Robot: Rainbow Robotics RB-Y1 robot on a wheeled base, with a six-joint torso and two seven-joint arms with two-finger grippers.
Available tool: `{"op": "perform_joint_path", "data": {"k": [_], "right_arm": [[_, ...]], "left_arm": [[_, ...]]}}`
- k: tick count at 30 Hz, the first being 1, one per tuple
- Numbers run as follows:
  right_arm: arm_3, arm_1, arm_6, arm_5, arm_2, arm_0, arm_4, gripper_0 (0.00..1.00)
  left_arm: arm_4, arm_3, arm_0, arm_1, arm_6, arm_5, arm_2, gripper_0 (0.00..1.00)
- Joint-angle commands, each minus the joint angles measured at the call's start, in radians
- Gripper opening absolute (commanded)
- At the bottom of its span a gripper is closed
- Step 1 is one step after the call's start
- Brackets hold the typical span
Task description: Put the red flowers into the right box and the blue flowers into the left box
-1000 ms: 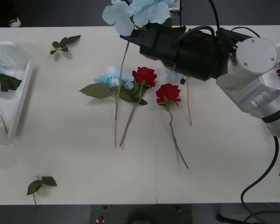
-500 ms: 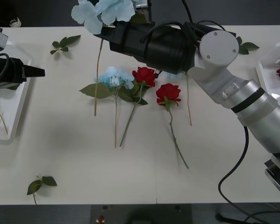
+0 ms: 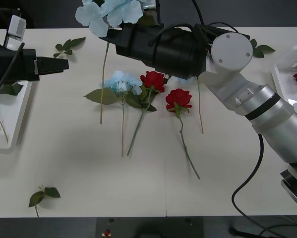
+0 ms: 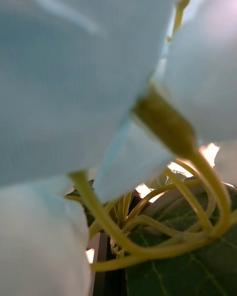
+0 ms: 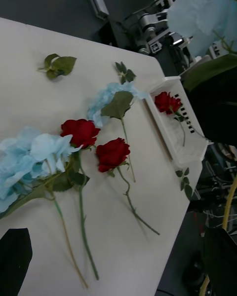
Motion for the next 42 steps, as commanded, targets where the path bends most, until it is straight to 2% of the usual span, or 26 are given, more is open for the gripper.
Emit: {"op": "perform_joint_path", "data": {"k": [1,9,23,24,25,26,27,42], "right_arm": [[-0.021,0.003,0.032,-0.007,-0.008,-0.025,0.004,0.00],[-0.020,0.006,0.032,-0.015,-0.008,-0.025,0.004,0.00],[-0.020,0.009,0.035,-0.033,-0.008,-0.025,0.004,0.00],[-0.020,0.009,0.037,-0.033,-0.008,-0.025,0.004,0.00],[-0.020,0.009,0.037,-0.033,-0.008,-0.025,0.006,0.00],[-0.020,0.009,0.035,-0.033,-0.008,-0.025,0.006,0.00],[-0.020,0.009,0.037,-0.033,-0.008,-0.025,0.004,0.00],[-0.020,0.009,0.037,-0.036,-0.008,-0.025,0.007,0.00]], "left_arm": [[0.057,-0.025,-0.069,-0.058,-0.062,0.005,-0.033,1.00],[0.072,-0.025,-0.098,-0.142,-0.058,0.002,-0.088,1.00],[0.110,-0.023,-0.095,-0.145,-0.042,0.150,-0.091,1.00],[0.112,-0.025,-0.093,-0.145,-0.042,0.154,-0.091,0.90],[0.112,-0.025,-0.093,-0.145,-0.042,0.156,-0.091,0.69],[0.115,-0.025,-0.093,-0.145,-0.041,0.156,-0.091,0.15],[0.118,-0.025,-0.093,-0.145,-0.039,0.156,-0.094,0.00],[0.130,-0.025,-0.093,-0.145,-0.030,0.150,-0.111,0.00]]}}
